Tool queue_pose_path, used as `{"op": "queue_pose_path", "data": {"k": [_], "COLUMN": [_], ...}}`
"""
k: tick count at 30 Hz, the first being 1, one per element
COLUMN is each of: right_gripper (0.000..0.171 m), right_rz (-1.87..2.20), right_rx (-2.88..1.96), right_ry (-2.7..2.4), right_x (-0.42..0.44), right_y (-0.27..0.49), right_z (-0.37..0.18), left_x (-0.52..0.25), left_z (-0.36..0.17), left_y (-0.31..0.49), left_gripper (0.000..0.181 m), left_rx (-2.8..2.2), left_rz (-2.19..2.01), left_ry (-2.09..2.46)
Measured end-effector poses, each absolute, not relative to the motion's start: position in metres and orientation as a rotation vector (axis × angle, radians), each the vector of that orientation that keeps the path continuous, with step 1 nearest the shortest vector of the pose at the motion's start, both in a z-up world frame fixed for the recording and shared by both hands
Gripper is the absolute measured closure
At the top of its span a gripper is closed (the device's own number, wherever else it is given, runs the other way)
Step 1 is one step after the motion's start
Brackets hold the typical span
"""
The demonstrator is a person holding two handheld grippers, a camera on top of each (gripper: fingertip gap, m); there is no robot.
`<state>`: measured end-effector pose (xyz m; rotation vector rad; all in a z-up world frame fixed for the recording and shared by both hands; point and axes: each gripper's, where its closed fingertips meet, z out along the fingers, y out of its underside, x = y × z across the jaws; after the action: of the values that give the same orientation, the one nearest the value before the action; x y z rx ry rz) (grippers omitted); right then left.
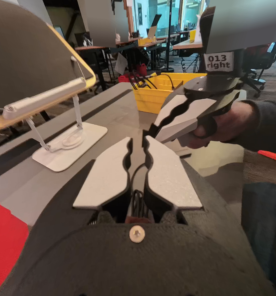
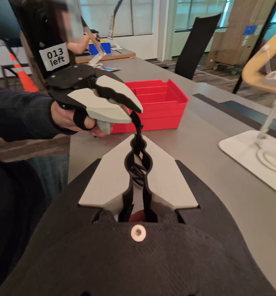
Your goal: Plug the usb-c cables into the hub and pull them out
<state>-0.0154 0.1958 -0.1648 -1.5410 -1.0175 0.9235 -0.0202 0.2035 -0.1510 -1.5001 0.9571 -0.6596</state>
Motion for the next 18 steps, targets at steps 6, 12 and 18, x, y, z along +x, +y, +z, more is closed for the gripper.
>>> {"op": "queue_pose_path", "data": {"k": [6, 12, 18], "right_gripper": [0.171, 0.171, 0.169], "right_rz": [0.584, 0.068, -0.13], "right_rx": [-1.581, -1.892, -2.267], "right_ry": [-0.951, -0.782, -0.746], "right_x": [0.08, 0.264, 0.356], "right_y": [0.197, 0.22, 0.228], "right_z": [-0.121, -0.14, -0.231], "left_x": [-0.035, -0.05, -0.051], "left_z": [-0.151, -0.201, -0.228], "left_y": [0.208, 0.205, 0.2], "left_gripper": [0.147, 0.136, 0.132], "left_rx": [-1.514, -1.725, -1.853], "left_rz": [-0.541, -0.361, -0.324], "left_ry": [0.996, 1.166, 1.247]}}
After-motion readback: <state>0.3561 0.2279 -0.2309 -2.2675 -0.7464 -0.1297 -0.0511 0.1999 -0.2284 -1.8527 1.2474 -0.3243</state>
